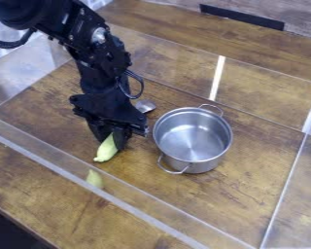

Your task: Move the green spoon to the right

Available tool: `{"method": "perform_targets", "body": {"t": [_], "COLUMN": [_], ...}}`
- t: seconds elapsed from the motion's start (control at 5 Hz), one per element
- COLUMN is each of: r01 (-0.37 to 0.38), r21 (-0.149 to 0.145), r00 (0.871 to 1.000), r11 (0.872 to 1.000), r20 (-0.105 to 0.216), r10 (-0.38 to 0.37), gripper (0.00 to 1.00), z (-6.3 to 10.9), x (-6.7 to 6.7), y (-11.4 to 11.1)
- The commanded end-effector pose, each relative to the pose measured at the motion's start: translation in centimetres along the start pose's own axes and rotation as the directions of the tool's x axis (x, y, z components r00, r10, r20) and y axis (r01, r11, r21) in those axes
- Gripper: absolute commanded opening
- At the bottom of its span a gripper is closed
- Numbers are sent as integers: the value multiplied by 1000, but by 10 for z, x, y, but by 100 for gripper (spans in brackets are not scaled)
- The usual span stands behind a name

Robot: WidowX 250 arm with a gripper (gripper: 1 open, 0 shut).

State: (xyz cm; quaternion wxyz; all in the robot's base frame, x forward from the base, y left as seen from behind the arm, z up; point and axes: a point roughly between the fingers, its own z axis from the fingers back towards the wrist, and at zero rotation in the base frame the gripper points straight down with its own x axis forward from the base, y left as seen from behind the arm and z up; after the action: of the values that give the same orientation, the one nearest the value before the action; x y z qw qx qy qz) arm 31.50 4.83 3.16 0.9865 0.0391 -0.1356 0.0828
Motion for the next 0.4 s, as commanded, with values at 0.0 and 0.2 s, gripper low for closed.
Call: {"method": "perform_targets", "body": {"t": [0.0,0.2], "r01": [-46,-46], "r21": [21,25], "r00": [999,999], "r11": [999,999], "r20": [11,2], "r10": [45,46], "gripper": [0,0], "z": [-1,-3], "x": [3,1], "y": [34,46]}}
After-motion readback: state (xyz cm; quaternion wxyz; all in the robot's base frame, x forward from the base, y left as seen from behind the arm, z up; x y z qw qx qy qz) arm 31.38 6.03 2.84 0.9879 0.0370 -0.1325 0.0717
